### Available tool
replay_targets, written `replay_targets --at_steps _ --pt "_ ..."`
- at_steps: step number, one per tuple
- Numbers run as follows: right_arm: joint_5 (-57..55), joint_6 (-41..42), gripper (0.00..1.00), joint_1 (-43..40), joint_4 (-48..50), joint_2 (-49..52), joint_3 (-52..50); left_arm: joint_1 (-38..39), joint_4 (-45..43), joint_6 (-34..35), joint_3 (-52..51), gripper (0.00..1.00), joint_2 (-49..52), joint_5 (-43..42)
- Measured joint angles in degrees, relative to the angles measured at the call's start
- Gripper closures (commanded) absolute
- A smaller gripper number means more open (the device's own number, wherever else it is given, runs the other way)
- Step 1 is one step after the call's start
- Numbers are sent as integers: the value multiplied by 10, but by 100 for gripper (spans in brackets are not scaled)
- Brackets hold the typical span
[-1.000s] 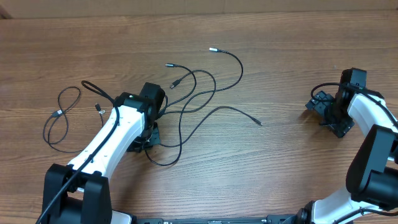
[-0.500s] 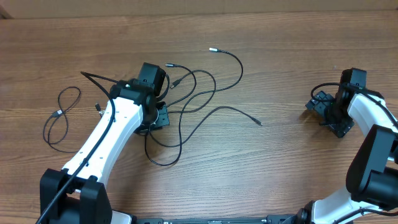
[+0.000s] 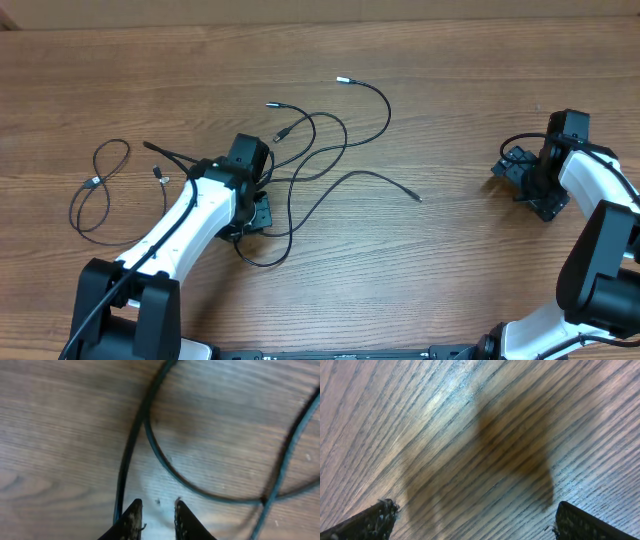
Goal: Untangle cables
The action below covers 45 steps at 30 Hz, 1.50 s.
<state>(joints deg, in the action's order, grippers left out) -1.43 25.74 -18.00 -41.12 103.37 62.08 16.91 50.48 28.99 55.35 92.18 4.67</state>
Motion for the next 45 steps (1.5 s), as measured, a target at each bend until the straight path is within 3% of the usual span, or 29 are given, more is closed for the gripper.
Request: replay_targets --at_steps 10,18,21,27,29,30,39,45 --pt "0 0 0 0 0 0 0 0 -126 26 -67 72 0 24" --pt "0 0 0 0 0 0 0 0 -148 70 -85 71 0 37" --pt "0 0 0 0 0 0 0 0 -163 88 -91 77 0 37" --pt "0 0 0 0 0 0 0 0 -186 124 -106 80 0 41" --pt "0 0 0 0 0 0 0 0 -186 130 -106 96 0 42" --pt "0 0 0 0 0 0 0 0 -186 136 -106 96 0 43" --pt "0 0 0 0 0 0 0 0 -207 97 -107 96 0 25" --pt "0 0 0 0 0 0 0 -4 -200 33 -79 96 0 -66"
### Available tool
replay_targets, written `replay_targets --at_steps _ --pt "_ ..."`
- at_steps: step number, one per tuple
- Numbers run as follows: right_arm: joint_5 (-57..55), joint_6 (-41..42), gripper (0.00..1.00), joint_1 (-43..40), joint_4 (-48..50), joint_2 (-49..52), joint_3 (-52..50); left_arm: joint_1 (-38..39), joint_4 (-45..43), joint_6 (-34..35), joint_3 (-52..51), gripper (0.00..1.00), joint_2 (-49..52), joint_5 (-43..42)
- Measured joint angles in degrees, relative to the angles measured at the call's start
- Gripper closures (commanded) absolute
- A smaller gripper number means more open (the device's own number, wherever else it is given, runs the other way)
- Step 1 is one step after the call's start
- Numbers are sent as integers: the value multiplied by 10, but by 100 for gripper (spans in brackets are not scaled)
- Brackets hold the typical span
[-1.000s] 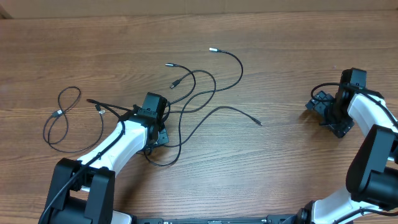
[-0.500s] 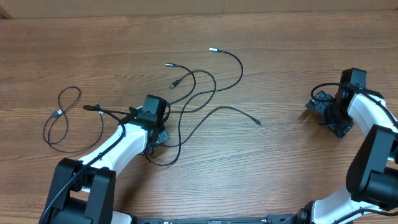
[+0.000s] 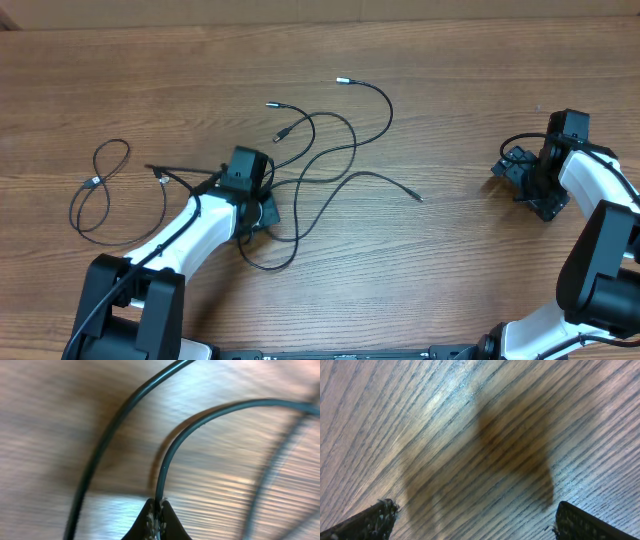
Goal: Untangle cables
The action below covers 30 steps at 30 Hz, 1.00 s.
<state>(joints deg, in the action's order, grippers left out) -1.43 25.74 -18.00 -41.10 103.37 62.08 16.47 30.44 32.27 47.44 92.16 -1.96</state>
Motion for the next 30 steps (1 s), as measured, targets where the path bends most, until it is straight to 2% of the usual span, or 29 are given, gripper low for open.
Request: replay_targets --at_steps 8,13,18,24,30 --pt "0 0 0 0 0 0 0 -7 -3 -91 102 96 0 -180" --pt "0 0 0 0 0 0 0 -7 -12 -117 115 96 0 -269" --pt "0 0 0 0 0 0 0 -7 0 -141 115 96 0 -316" --pt "0 0 0 0 0 0 0 7 -4 -154 115 96 7 -326" --pt "0 0 0 0 0 0 0 8 -28 -158 113 96 74 -332"
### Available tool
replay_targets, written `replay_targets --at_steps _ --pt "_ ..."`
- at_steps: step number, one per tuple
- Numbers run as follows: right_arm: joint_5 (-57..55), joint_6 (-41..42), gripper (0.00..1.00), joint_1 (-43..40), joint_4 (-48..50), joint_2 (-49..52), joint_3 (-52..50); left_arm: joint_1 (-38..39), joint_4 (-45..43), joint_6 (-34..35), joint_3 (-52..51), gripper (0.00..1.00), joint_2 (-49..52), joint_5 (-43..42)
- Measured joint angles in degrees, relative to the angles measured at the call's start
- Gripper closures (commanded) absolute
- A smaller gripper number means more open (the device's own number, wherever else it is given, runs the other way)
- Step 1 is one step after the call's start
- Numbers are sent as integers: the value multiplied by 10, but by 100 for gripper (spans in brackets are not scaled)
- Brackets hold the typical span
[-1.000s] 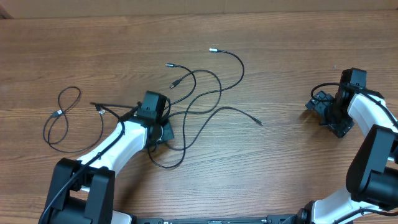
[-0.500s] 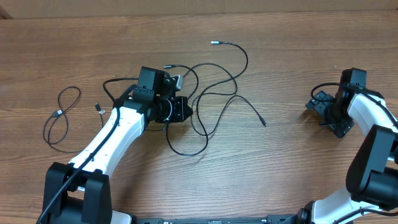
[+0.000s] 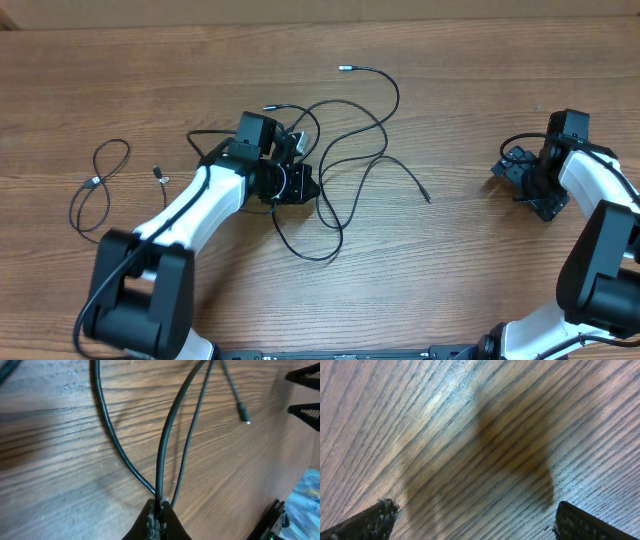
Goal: Untangle cables
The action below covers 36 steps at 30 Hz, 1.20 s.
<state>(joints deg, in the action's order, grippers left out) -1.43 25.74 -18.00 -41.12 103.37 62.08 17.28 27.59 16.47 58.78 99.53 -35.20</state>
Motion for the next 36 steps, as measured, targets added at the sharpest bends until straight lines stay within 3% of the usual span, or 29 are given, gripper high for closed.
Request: replay_targets --at_steps 7,36 --pt "0 0 0 0 0 0 0 0 -46 -2 -2 96 56 -39" --pt "0 0 0 0 0 0 0 45 -96 16 -16 95 57 -19"
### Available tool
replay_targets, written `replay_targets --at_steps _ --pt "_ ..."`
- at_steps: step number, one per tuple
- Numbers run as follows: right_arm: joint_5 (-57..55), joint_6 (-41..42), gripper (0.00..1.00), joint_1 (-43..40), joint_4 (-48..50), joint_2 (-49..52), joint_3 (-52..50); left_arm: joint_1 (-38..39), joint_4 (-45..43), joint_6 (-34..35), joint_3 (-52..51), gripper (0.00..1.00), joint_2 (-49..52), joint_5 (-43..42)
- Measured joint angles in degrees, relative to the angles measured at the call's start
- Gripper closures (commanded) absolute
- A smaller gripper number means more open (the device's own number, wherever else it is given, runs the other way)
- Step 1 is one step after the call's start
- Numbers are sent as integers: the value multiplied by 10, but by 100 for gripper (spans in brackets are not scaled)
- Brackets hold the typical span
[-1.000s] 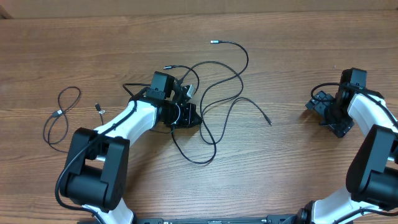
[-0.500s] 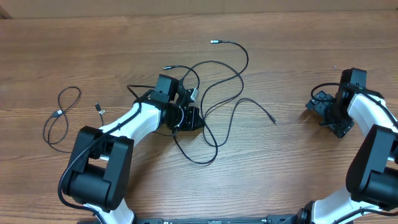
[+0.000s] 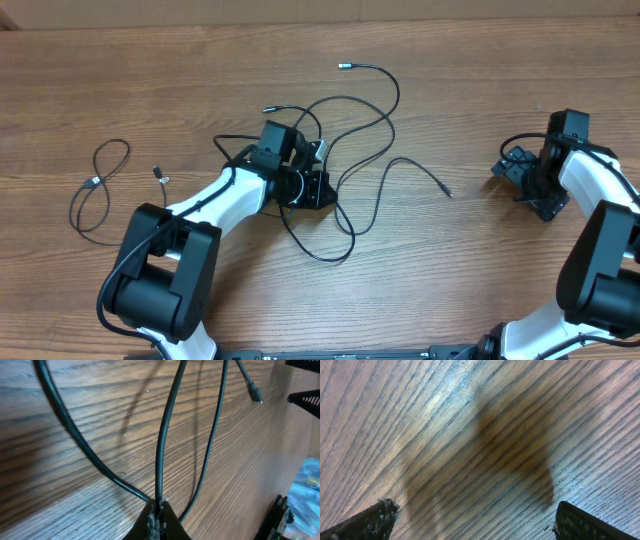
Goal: Untangle cables
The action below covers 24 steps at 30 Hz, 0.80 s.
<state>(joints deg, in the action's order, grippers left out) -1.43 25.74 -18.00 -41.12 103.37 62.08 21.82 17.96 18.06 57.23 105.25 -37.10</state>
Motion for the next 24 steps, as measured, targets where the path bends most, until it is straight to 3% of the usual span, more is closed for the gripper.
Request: replay_targets --at_steps 17,21,24 --pt "0 0 0 0 0 0 0 43 -26 30 0 95 0 51" --pt "0 0 0 0 0 0 0 51 -31 33 0 69 0 63" --pt "0 0 0 0 0 0 0 51 -26 40 1 60 0 66"
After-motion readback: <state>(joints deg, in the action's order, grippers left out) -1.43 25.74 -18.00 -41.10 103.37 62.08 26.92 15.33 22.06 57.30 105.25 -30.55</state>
